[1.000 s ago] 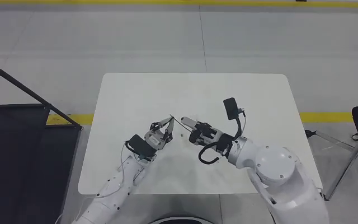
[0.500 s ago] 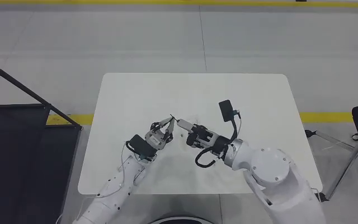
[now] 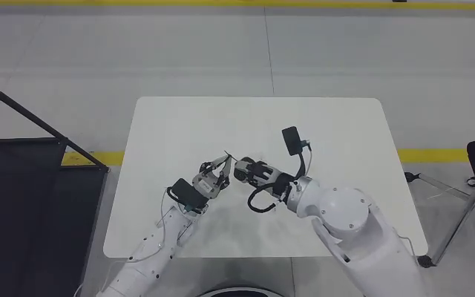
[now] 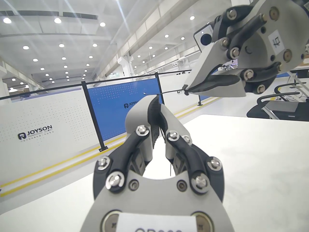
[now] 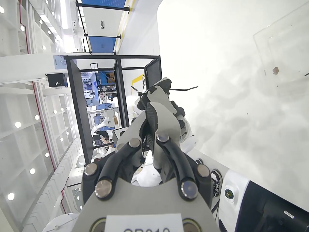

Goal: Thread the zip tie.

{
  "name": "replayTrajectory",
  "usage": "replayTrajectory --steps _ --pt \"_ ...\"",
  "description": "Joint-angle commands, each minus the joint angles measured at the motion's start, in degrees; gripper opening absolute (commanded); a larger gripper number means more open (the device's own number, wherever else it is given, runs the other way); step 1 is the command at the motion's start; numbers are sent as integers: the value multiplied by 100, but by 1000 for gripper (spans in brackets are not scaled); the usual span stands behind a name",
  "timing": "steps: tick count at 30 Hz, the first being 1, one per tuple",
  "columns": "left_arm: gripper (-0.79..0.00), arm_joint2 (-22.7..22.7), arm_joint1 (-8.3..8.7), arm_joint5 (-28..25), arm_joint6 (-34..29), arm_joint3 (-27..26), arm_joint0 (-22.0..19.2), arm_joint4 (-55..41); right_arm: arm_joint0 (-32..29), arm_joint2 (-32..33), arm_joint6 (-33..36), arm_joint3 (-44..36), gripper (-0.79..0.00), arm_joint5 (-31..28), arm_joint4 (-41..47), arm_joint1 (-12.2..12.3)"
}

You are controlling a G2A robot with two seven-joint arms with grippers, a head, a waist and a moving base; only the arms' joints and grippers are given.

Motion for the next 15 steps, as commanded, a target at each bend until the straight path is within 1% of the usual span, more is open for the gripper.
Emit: replayTrajectory --steps 1,15 --pt "-785 0 0 0 0 0 0 0 15 -4 -8 13 -785 5 13 -9" --pt "-785 0 0 0 0 0 0 0 144 -51 59 128 -785 74 55 -59"
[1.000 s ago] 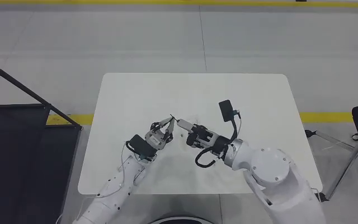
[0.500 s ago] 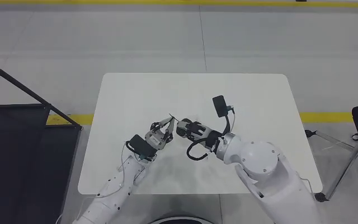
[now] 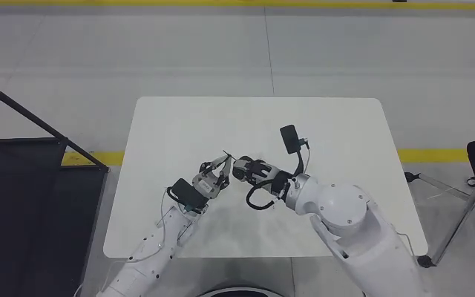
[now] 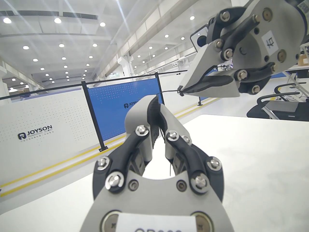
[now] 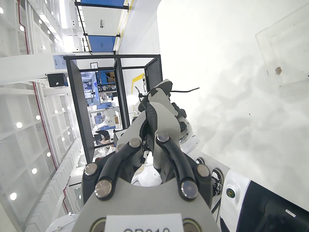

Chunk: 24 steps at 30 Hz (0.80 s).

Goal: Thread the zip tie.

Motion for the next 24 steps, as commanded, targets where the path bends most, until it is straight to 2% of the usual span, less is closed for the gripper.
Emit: replayTrajectory --steps 1,24 --pt "-785 0 0 0 0 0 0 0 23 -11 -1 15 -785 18 6 -9" --pt "-785 0 0 0 0 0 0 0 1 39 84 9 -785 35 -4 -43"
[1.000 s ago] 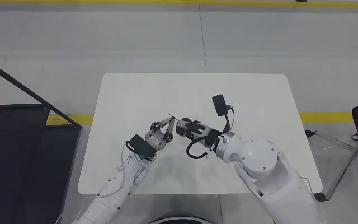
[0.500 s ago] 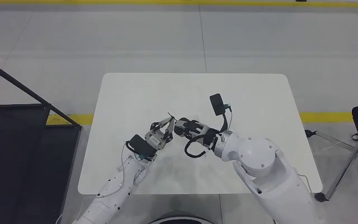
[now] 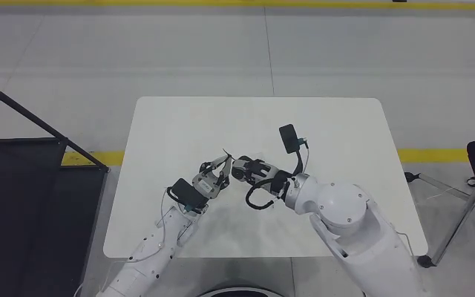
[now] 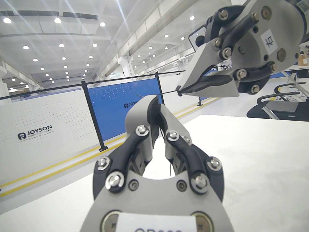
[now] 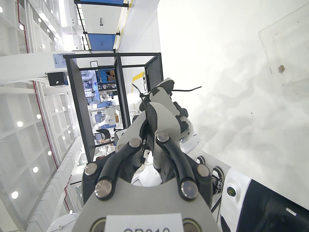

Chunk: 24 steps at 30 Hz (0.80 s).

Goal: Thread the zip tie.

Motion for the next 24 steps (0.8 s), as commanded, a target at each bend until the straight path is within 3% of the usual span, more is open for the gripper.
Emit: replayTrajectory --steps 1,16,17,18,20,24 --pt "-785 0 0 0 0 0 0 0 -2 8 3 -2 -785 12 -4 -2" --pt "-785 0 0 0 0 0 0 0 103 -8 32 102 -785 73 37 -41" --pt "-785 0 0 0 0 0 0 0 104 -6 27 104 -536 98 29 -42" --pt "-785 0 0 0 0 0 0 0 103 -3 33 96 -477 128 21 -41" --pt "-785 0 0 0 0 0 0 0 85 34 41 68 -413 160 22 -36" --pt "-785 0 0 0 0 0 0 0 11 133 105 7 -422 182 24 -17"
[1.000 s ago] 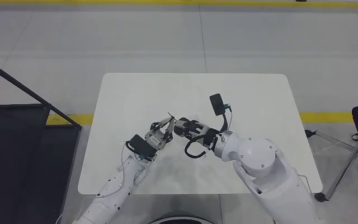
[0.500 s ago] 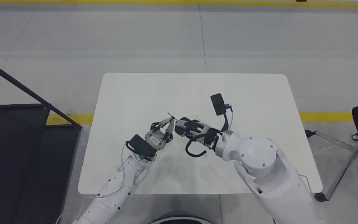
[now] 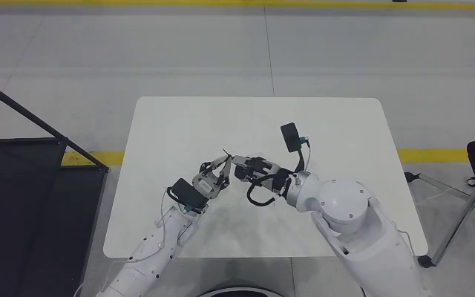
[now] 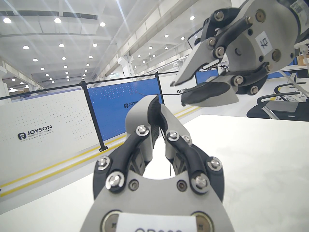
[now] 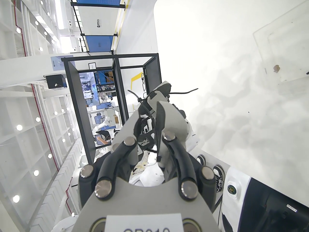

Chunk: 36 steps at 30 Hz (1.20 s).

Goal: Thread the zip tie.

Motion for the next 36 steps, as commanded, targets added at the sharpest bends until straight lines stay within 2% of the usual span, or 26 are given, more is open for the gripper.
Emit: replayTrajectory --steps 1,4,5,7,9,11,36 --pt "-785 0 0 0 0 0 0 0 -39 43 31 -30 -425 -1 -6 10" --pt "-785 0 0 0 0 0 0 0 -87 75 58 -70 -431 -16 -37 21" --pt "-785 0 0 0 0 0 0 0 -98 81 64 -76 -459 -21 -44 23" --pt "-785 0 0 0 0 0 0 0 -111 93 71 -83 -582 -29 -45 25" --pt "-785 0 0 0 0 0 0 0 -117 99 79 -85 -659 -39 -40 25" --pt "-785 0 0 0 0 0 0 0 -115 99 94 -79 -776 -31 -45 26" --pt "-785 0 0 0 0 0 0 0 235 -106 -22 285 -785 -93 177 -91"
